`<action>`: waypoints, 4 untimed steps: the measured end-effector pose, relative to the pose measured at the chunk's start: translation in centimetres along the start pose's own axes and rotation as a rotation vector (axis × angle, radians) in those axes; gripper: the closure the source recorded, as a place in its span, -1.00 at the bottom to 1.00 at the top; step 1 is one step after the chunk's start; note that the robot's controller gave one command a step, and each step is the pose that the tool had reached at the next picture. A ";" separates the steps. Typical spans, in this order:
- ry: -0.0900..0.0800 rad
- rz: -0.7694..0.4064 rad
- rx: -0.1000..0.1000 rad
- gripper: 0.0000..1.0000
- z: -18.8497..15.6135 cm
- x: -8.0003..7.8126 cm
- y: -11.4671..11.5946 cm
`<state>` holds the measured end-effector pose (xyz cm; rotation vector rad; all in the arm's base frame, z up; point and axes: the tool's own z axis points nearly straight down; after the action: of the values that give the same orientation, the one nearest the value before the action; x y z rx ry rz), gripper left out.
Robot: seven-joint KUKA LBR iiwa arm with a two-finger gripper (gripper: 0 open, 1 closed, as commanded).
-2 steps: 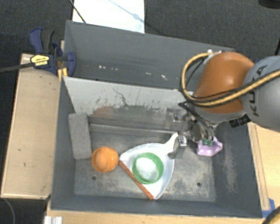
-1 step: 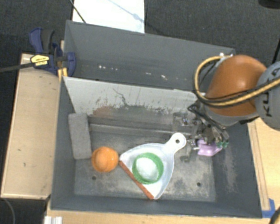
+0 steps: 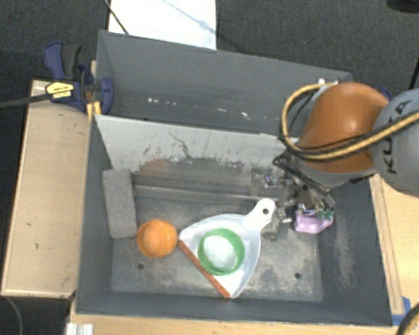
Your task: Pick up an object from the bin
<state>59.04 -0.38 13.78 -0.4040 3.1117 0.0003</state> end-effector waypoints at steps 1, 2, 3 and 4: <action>0.002 -0.297 0.000 -1.00 5.4 0.4 2.7; -0.001 -0.338 0.000 1.00 6.7 -0.7 1.5; -0.001 -0.336 0.000 1.00 6.7 -0.7 1.4; -0.001 -0.330 -0.001 1.00 3.8 -0.9 1.5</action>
Offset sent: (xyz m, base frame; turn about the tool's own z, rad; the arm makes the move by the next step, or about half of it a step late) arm 0.0024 0.0160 -0.0678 -0.3420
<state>59.51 1.26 9.98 -0.9098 3.0021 0.0003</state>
